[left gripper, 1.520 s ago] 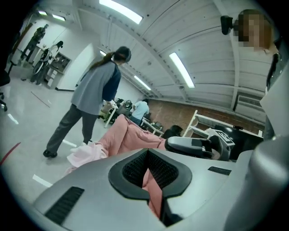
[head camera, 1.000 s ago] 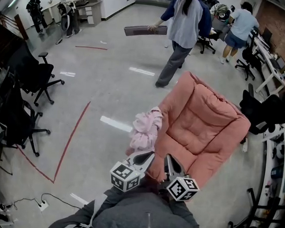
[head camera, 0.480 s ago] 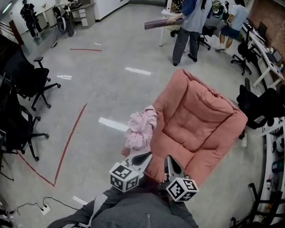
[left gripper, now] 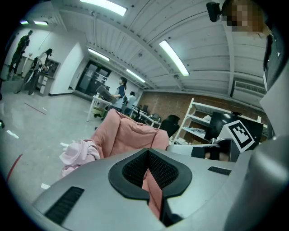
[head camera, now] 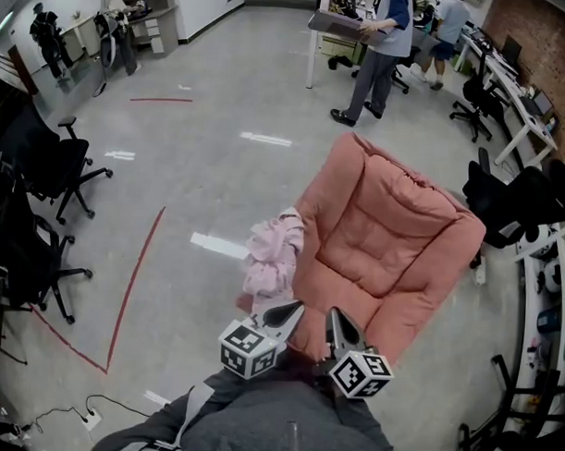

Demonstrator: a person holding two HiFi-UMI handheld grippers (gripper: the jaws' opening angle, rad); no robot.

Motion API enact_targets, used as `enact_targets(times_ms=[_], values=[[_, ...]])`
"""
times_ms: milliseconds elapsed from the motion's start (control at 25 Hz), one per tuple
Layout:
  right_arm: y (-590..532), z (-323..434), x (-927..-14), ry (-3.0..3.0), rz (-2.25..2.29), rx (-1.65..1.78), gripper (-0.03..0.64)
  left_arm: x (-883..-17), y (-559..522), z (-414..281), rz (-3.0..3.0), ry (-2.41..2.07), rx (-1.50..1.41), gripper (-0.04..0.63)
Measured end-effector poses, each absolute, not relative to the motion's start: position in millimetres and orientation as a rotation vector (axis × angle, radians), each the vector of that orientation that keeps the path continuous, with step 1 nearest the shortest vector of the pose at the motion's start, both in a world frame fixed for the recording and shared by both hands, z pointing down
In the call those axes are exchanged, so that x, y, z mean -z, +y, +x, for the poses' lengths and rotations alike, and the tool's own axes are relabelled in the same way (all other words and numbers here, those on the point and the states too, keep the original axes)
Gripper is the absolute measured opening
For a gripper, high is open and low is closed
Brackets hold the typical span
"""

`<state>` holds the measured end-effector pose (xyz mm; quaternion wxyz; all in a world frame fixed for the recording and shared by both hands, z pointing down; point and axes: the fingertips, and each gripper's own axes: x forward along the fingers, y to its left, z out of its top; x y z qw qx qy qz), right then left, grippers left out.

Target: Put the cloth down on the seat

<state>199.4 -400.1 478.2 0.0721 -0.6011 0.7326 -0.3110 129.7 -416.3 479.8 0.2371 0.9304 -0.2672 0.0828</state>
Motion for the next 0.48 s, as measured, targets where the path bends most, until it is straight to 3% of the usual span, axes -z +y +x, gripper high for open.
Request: enact_targets(times_ms=[480], values=[[-404.6, 196.5, -484.9, 2.21, -1.817, 0.955, 0.011, -489.2, -424.1, 123.0, 2.513, -0.745, -0.244, 0.008]])
